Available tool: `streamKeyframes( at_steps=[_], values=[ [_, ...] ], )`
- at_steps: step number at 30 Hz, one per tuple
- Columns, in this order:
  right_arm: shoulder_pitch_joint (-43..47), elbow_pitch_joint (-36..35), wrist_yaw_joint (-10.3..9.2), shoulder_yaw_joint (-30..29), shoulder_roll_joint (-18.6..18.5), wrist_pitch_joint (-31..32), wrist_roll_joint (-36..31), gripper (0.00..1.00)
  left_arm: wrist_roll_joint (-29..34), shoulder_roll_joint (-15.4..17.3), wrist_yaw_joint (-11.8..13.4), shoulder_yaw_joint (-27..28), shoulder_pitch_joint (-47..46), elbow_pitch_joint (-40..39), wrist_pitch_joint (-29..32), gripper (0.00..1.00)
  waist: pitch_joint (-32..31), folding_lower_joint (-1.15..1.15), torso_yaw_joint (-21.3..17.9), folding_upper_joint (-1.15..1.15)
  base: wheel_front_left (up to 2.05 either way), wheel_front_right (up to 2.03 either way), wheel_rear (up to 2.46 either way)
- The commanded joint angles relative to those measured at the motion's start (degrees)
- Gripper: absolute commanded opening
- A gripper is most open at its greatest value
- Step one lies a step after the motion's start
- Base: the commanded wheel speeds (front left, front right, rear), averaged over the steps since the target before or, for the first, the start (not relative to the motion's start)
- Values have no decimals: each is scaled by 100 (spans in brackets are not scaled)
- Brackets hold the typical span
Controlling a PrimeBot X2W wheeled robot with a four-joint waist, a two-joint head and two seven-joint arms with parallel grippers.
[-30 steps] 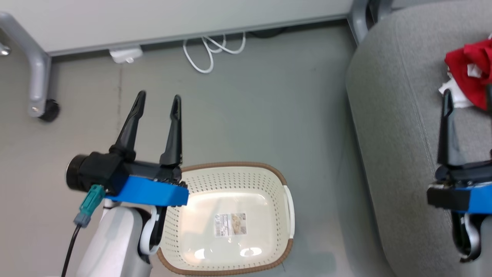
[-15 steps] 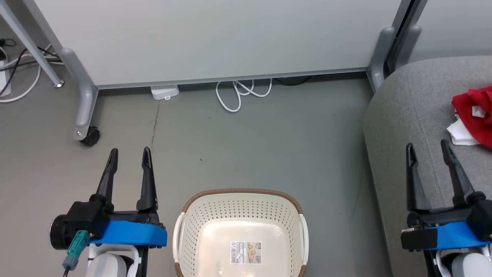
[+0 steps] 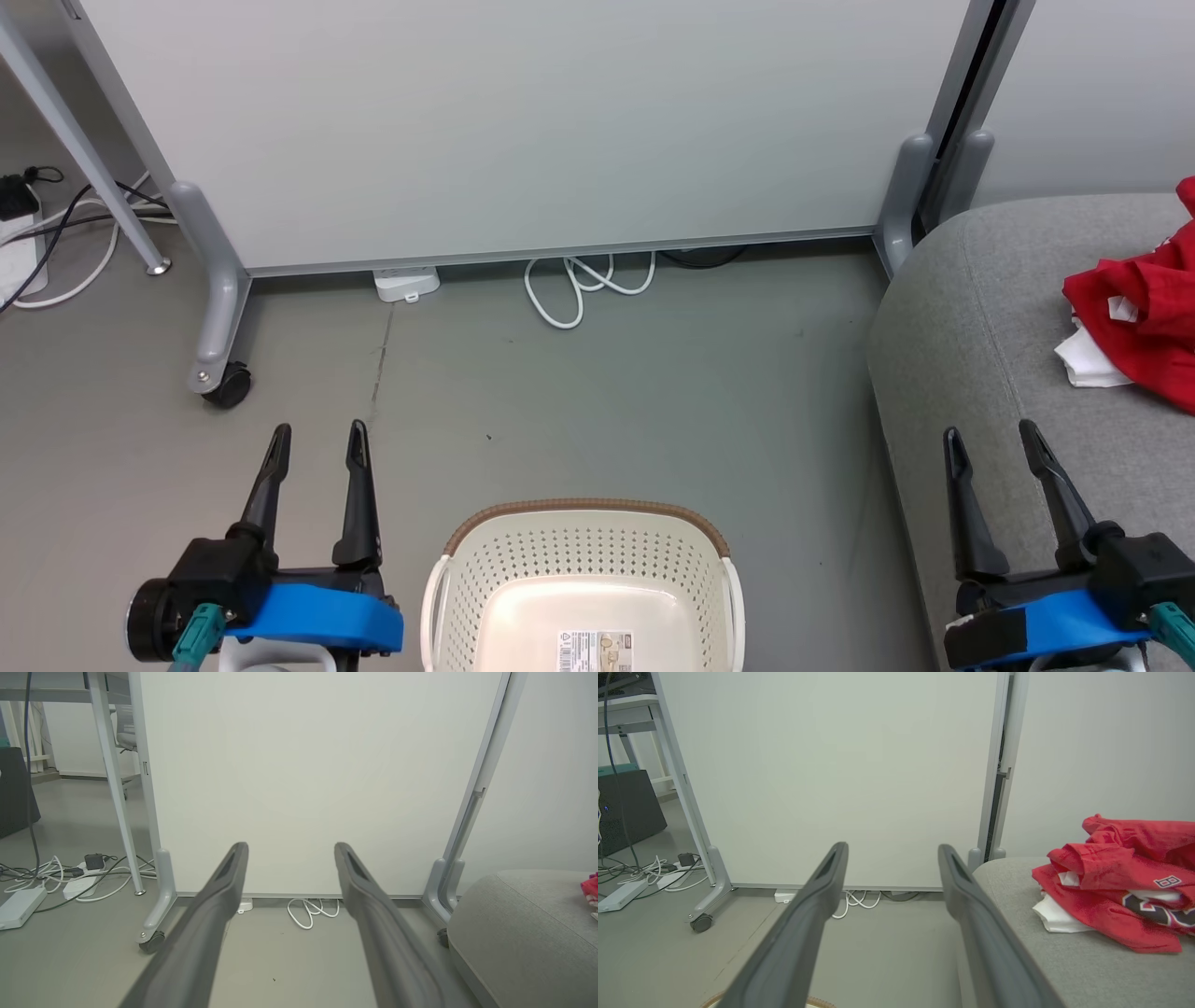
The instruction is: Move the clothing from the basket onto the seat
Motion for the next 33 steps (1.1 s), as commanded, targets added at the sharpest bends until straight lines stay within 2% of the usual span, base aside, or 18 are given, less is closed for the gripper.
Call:
streamKeyframes(
  at_steps=[1,17,18,23,33],
  values=[
    [99,41,1,-20,20,-6,55,100,-1,-9,-34,-10,72,22,-15,100,-23,1,-4,0,0,0,0],
    [126,311,2,-36,23,-6,199,100,69,-11,-65,-130,131,171,-15,100,-133,1,-67,0,0,0,0],
    [85,321,-1,-31,8,0,181,0,40,-5,-40,-118,91,181,1,0,-135,1,-66,0,0,0,0],
    [98,582,-1,-40,15,58,278,0,-64,-10,-41,-101,220,414,66,0,-137,1,-71,0,0,0,0],
    [-1,614,-1,-71,15,352,1448,0,-1186,-10,-52,29,137,377,354,0,-143,1,-100,0,0,0,0]
  ],
)
